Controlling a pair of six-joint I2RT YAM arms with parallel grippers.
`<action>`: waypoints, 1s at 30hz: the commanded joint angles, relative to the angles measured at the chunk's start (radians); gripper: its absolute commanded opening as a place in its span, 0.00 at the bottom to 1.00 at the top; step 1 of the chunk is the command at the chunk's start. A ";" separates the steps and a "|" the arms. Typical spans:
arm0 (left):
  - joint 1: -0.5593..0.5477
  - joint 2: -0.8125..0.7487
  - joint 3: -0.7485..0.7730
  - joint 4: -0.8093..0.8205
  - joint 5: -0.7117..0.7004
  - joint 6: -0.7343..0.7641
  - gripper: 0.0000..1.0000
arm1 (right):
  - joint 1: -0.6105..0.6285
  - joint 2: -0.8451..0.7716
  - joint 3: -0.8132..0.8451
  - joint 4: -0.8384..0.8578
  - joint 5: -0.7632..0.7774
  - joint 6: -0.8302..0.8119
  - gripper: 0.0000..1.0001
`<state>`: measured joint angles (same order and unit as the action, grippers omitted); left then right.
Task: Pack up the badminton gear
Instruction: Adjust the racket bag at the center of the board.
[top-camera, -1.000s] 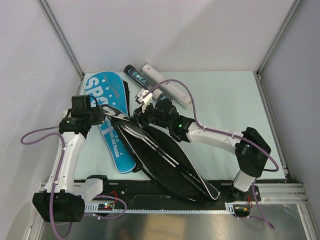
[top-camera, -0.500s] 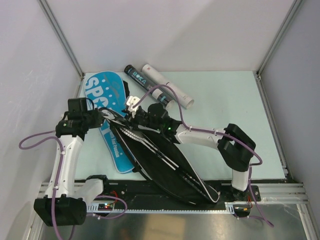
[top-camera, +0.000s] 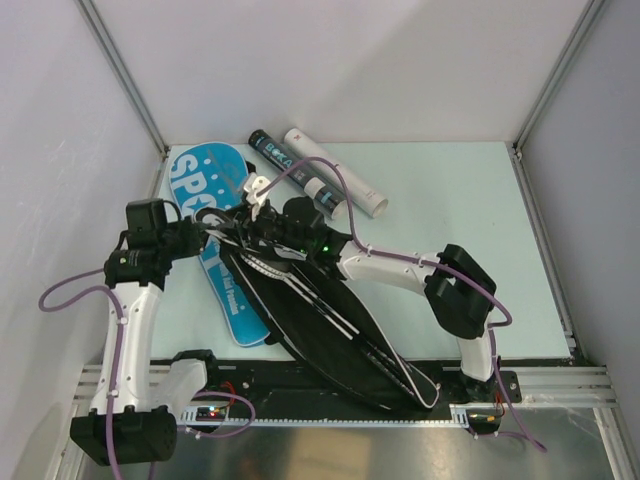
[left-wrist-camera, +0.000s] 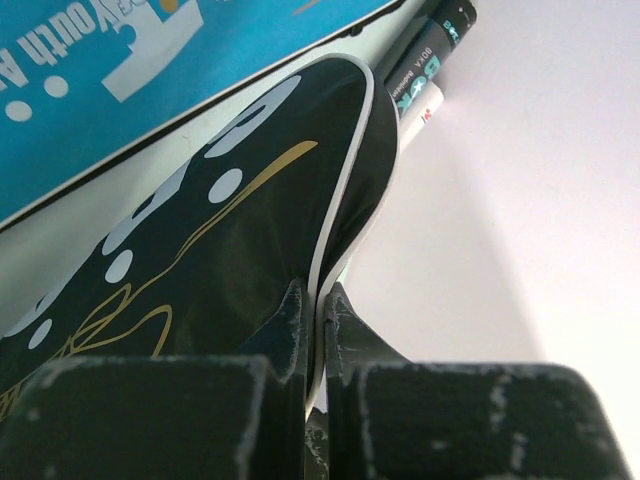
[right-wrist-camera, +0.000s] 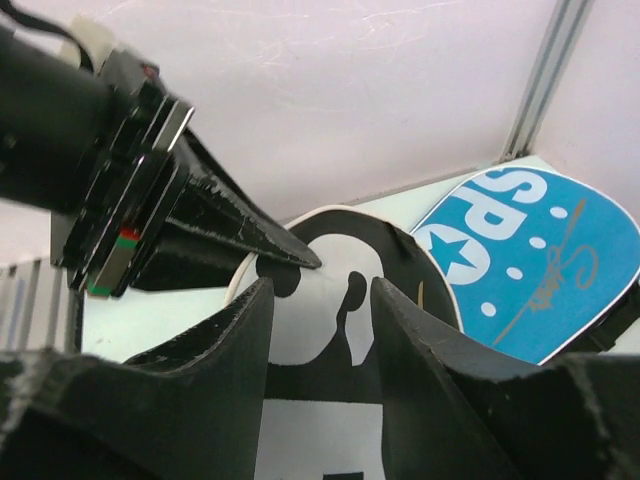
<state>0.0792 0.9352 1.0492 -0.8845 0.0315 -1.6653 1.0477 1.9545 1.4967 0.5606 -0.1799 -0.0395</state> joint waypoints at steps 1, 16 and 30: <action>-0.009 -0.035 0.010 -0.051 0.207 -0.071 0.00 | 0.017 0.005 0.068 -0.063 0.118 0.158 0.49; -0.003 -0.018 0.007 -0.051 0.221 -0.111 0.00 | 0.026 -0.115 -0.056 -0.009 0.012 0.260 0.47; -0.002 -0.023 0.006 -0.050 0.220 -0.118 0.00 | 0.055 -0.121 -0.061 -0.023 -0.034 0.164 0.44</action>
<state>0.0910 0.9241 1.0481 -0.8757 0.0906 -1.7466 1.0840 1.8702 1.4372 0.5198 -0.1974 0.1692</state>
